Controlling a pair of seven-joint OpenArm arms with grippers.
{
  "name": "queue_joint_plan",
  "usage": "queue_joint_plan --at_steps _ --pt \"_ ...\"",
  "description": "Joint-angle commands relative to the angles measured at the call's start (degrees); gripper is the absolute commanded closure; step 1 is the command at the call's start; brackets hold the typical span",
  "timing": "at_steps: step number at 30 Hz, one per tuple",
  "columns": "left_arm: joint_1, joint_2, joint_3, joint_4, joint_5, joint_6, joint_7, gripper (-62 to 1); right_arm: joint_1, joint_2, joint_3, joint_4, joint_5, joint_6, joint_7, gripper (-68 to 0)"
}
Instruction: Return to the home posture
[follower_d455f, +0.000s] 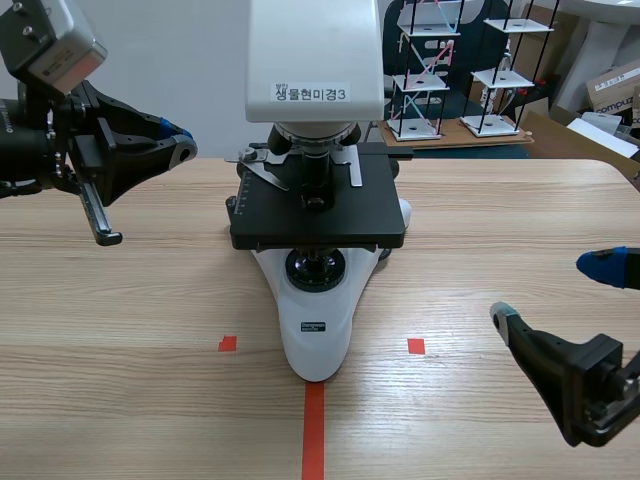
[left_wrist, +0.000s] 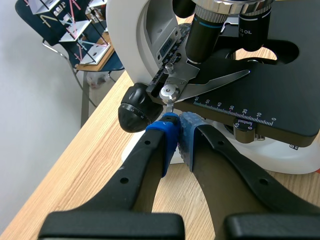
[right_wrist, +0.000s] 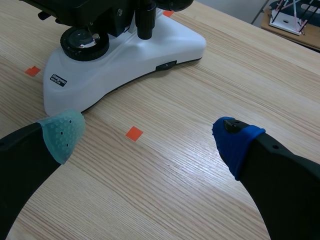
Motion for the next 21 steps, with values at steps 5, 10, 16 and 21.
queue_joint_plan --at_steps 5,10,16,21 --pt "-0.5 0.4 -0.3 0.8 -0.3 0.1 -1.0 -1.5 0.5 0.5 0.5 0.8 0.6 0.0 1.0 -56.0" --pt "-0.5 0.4 -0.3 0.8 -0.3 0.1 -1.0 -1.5 0.5 0.5 0.5 0.8 0.6 0.0 1.0 -56.0" --pt "0.0 0.4 -0.3 0.8 -0.4 0.1 -1.0 -1.5 0.5 0.5 0.5 0.8 0.6 0.0 1.0 -56.0" --pt "3.5 -0.1 -2.8 0.8 -0.4 0.1 -1.4 -1.5 0.5 0.5 0.5 0.8 0.6 0.0 1.0 -56.0"
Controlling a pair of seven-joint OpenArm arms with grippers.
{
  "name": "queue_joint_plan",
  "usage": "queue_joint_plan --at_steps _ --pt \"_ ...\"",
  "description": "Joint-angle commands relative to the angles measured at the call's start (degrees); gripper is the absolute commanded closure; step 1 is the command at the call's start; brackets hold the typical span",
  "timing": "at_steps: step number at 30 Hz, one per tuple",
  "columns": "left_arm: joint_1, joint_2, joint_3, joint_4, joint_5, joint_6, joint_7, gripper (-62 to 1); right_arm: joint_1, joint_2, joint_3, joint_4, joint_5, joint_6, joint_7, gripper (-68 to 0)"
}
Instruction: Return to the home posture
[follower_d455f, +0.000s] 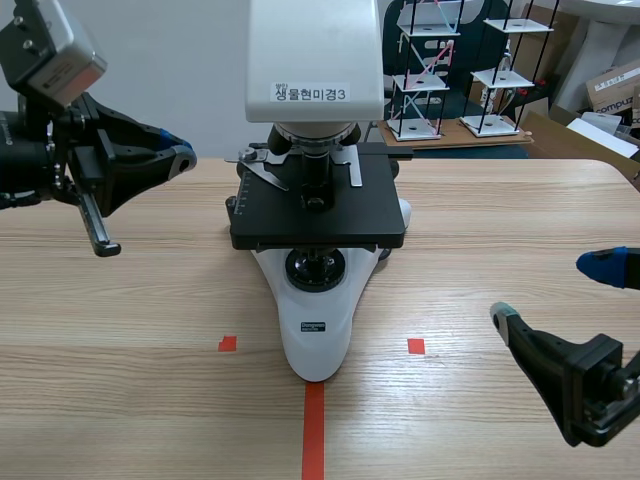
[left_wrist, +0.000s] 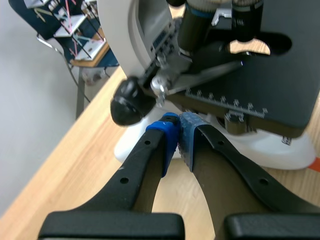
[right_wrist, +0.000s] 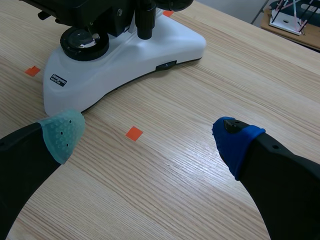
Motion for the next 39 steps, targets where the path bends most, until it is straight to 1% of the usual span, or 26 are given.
queue_joint_plan --at_steps 1,2,3,6,7,9,10,11,12,14,16,17,19,22,26,28,31,34,39 --pt "2.4 -0.2 -3.0 0.8 -0.5 0.1 -1.3 -1.7 0.5 0.5 0.5 0.8 0.6 0.0 1.0 -56.0" --pt "3.8 -0.4 -4.4 0.8 -0.6 0.1 -1.9 -2.8 0.5 0.5 0.5 0.8 0.6 0.0 1.0 -56.0" --pt "5.5 -0.7 -5.9 0.9 -0.6 0.0 -3.0 -5.5 0.5 0.5 0.5 0.8 0.6 0.0 1.0 -56.0" --pt "11.5 -2.0 -11.1 1.8 -0.6 -0.1 -6.9 -17.6 0.5 0.5 0.5 0.8 0.6 0.0 1.0 -56.0" --pt "13.5 -2.2 -13.0 2.2 -0.6 -0.1 -7.5 -20.3 0.5 0.5 0.5 0.8 0.6 0.0 1.0 -56.0" --pt "17.9 -2.1 -17.1 3.0 -0.6 -0.2 -8.7 -22.8 0.5 0.5 0.5 0.8 0.6 0.0 1.0 -56.0" --pt "20.3 -2.1 -19.0 3.4 -0.6 -0.2 -9.9 -22.8 0.5 0.5 0.5 0.8 0.6 0.0 1.0 -56.0" --pt "22.5 -2.1 -20.6 3.8 -0.6 -0.2 -11.6 -23.1 0.5 0.5 0.5 0.8 0.6 0.0 1.0 -56.0" --pt "25.0 -2.1 -22.3 4.2 -0.6 -0.2 -13.6 -25.2 0.5 0.5 0.5 0.8 0.6 0.0 1.0 -56.0" --pt "29.7 -1.7 -25.6 5.1 -0.6 -0.1 -17.4 -33.5 0.5 0.5 0.5 0.8 0.6 0.0 1.0 -56.0" --pt "34.4 -0.7 -28.9 6.3 -0.6 -0.1 -19.2 -44.8 0.5 0.5 0.5 0.8 0.6 0.0 1.0 -56.0" --pt "36.6 0.2 -30.6 6.9 -0.6 -0.1 -19.8 -49.2 0.5 0.5 0.5 0.8 0.6 0.0 1.0 -56.0" --pt "41.0 2.7 -34.1 8.0 -0.6 -0.1 -21.3 -53.3 0.5 0.5 0.5 0.8 0.6 0.0 1.0 -56.0" --pt "46.9 7.1 -39.1 10.0 -0.3 -0.1 -22.3 -57.3 0.5 0.5 0.5 0.8 0.6 0.0 1.0 -56.0" --pt "53.1 11.7 -43.5 13.2 -0.2 -0.1 -22.3 -57.5 0.5 0.5 0.5 0.8 0.6 0.0 1.0 -56.0" --pt "55.9 13.7 -44.9 15.1 0.7 0.1 -22.2 -57.5 0.5 0.5 0.5 0.8 0.6 0.0 1.0 -56.0" --pt "59.5 16.1 -45.9 17.4 2.5 0.8 -22.2 -57.5 0.5 0.5 0.5 0.8 0.6 0.0 1.0 -56.0" --pt "62.9 18.1 -45.9 19.3 2.6 3.1 -22.2 -57.5 0.5 0.5 0.5 0.8 0.6 0.0 1.0 -56.0" --pt "67.1 21.5 -45.9 21.6 2.6 3.1 -22.3 -57.4 0.5 0.5 0.5 0.8 0.6 0.0 1.0 -56.0"
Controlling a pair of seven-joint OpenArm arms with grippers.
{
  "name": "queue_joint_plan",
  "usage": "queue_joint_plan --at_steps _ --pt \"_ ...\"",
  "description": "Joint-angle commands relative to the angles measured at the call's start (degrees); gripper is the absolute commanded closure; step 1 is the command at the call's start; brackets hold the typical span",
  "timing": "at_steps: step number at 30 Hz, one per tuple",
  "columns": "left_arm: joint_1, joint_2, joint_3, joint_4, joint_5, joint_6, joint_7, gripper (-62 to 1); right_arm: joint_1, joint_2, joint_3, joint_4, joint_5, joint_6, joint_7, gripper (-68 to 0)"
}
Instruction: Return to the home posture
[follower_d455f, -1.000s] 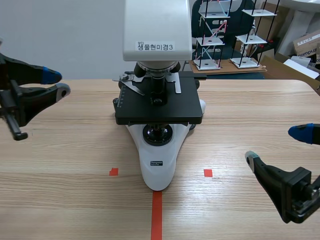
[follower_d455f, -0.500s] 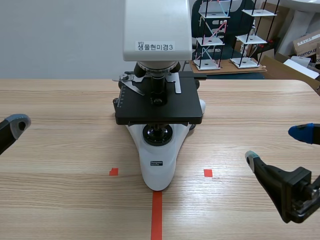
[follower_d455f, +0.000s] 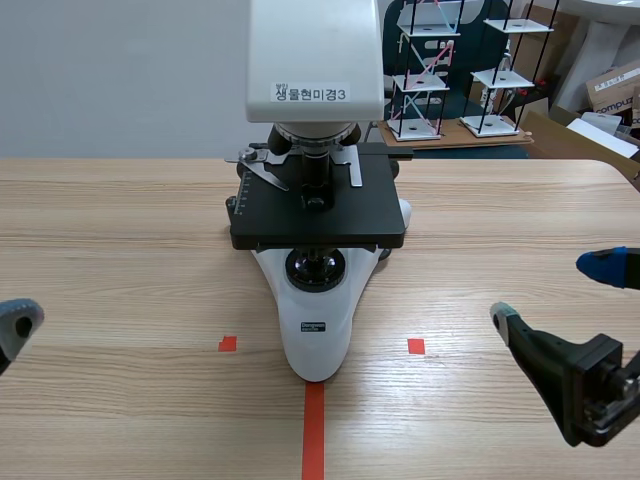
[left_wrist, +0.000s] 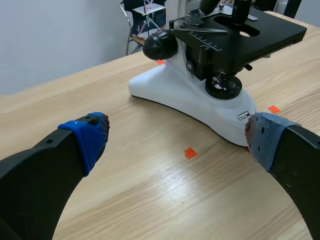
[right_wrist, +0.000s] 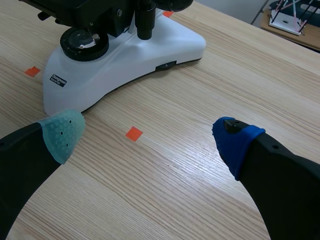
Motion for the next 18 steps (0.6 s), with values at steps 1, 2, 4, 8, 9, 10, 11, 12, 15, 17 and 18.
queue_joint_plan --at_steps 1,2,4,8,9,10,11,12,15,17,18 --pt "0.8 1.4 0.2 1.2 -0.8 -0.3 -0.9 -57.4 0.5 0.5 0.5 0.8 0.6 0.0 1.0 -56.0" --pt "1.1 2.0 0.2 1.5 -0.8 -0.3 -0.9 -57.4 0.5 0.5 0.5 0.8 0.6 0.0 1.0 -56.0" --pt "1.7 3.2 0.2 1.5 -0.8 -0.3 -1.7 -57.4 0.5 0.5 0.5 0.8 0.6 0.0 1.0 -56.0" --pt "2.0 5.4 0.2 1.5 -0.2 -0.3 -2.1 -57.4 0.5 0.5 0.5 0.8 0.6 0.0 1.0 -56.0" --pt "2.0 5.7 0.2 1.5 0.5 -0.3 -2.1 -57.4 0.5 0.5 0.5 0.8 0.6 0.0 1.0 -56.0" --pt "2.0 5.9 0.2 1.5 0.9 -0.3 -2.1 -57.4 0.5 0.5 0.5 0.8 0.6 0.0 1.0 -56.0" --pt "2.0 6.1 0.2 1.5 1.1 -0.3 -2.1 -57.4 0.5 0.5 0.5 0.8 0.6 0.0 1.0 -56.0" --pt "2.0 6.1 0.2 1.5 1.2 -0.3 -2.1 -57.4 0.5 0.5 0.5 0.8 0.6 0.0 1.0 -56.0" --pt "2.0 6.1 0.2 1.5 1.2 -0.3 -2.1 -57.4 0.5 0.5 0.5 0.8 0.6 0.0 1.0 -56.0" --pt "2.0 6.1 0.2 1.5 1.2 -0.3 -2.1 -57.4 0.5 0.5 0.5 0.8 0.6 0.0 1.0 -56.0" --pt "2.0 6.1 0.3 1.5 1.2 -0.3 -2.1 -57.4 0.5 0.5 0.5 0.8 0.6 0.0 1.0 -56.0"
